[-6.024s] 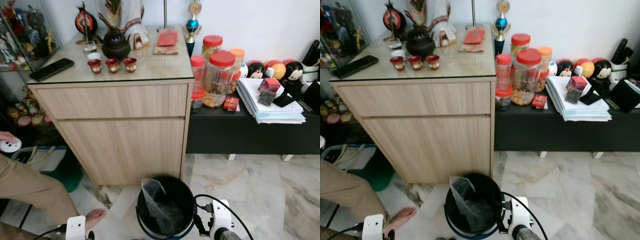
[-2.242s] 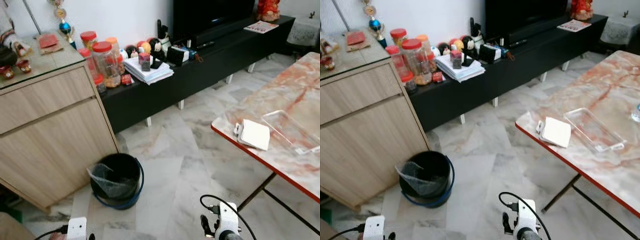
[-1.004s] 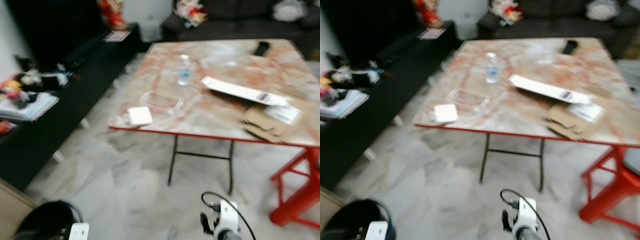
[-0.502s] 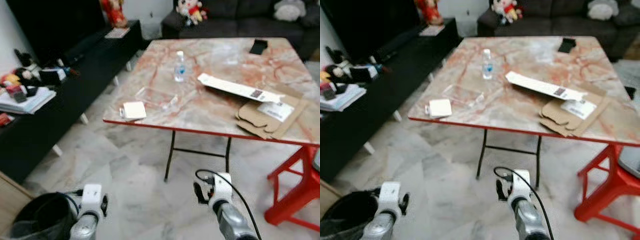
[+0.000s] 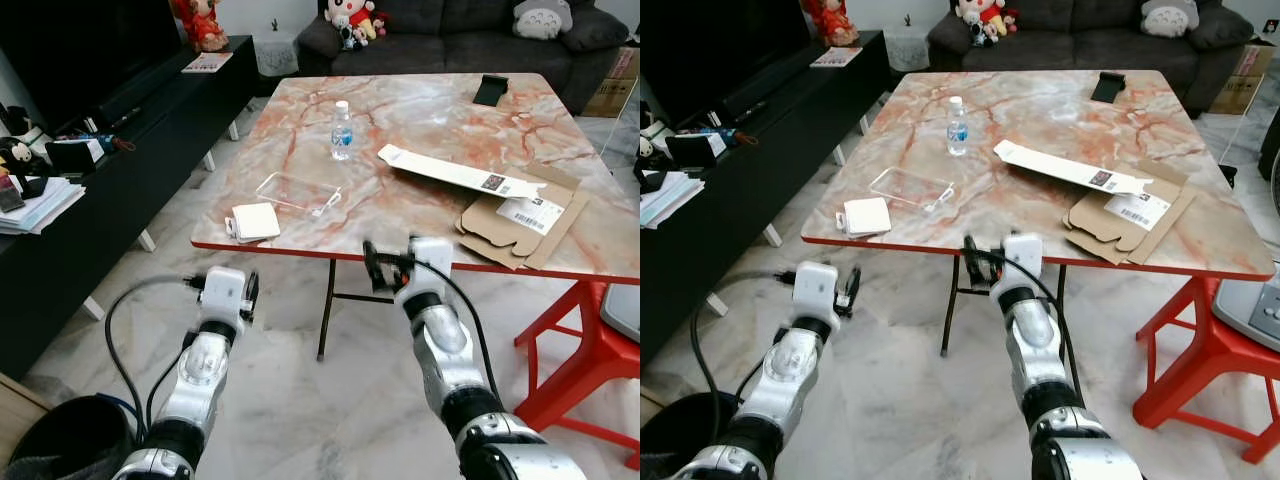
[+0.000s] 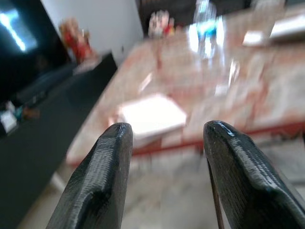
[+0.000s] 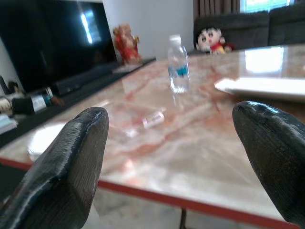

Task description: Picking trash to rubbish bin

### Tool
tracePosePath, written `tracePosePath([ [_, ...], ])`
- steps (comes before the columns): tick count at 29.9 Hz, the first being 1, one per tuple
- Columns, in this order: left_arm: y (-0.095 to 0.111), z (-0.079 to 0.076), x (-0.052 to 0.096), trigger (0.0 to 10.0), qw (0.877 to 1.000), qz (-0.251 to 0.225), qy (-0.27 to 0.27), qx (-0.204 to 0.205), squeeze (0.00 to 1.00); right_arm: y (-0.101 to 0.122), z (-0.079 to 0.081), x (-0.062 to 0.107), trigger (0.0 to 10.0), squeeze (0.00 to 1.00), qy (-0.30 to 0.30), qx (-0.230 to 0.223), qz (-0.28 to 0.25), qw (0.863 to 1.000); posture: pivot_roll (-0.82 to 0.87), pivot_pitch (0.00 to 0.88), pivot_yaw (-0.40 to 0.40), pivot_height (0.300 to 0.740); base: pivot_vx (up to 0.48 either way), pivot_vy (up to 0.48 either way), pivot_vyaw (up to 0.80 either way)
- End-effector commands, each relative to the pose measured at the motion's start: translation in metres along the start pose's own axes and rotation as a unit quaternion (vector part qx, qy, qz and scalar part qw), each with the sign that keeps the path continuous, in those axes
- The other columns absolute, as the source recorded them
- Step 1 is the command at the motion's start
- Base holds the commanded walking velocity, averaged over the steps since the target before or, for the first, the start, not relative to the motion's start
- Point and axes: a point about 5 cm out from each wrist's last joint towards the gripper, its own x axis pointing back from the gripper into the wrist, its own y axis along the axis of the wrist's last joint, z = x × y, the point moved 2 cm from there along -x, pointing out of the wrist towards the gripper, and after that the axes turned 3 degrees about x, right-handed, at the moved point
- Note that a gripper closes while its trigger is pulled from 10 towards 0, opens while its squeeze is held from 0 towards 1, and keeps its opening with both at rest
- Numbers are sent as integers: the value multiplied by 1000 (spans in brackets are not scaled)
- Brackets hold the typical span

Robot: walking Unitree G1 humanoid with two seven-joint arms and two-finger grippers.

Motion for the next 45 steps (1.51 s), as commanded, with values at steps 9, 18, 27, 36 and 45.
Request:
tracePosePath([
  [9, 24, -11, -21, 10000, 999, -27, -9, 21, 0, 28, 25, -19, 10000, 0, 23, 0, -47, 999, 47, 0, 96, 740, 100, 0, 0],
  [18, 28, -16, -23, 10000, 999, -29, -16, 26, 0, 19, 41, -18, 10000, 0, 39, -7, -23, 999, 50, 0, 92, 740, 405, 0, 0],
  [27, 25, -8, -24, 10000, 999, -22, -7, 26, 0, 30, 44, -22, 10000, 0, 36, -6, -45, 998, 32, 0, 90, 740, 402, 0, 0],
  [36, 26, -10, -23, 10000, 999, -23, -4, 40, 0, 31, 42, -22, 10000, 0, 42, -13, -45, 998, 40, 0, 78, 740, 451, 0, -164],
  [45, 28, -9, -24, 10000, 999, -27, -4, 37, 0, 30, 47, -20, 10000, 0, 49, -23, -52, 997, 47, 0, 72, 740, 453, 0, -146],
])
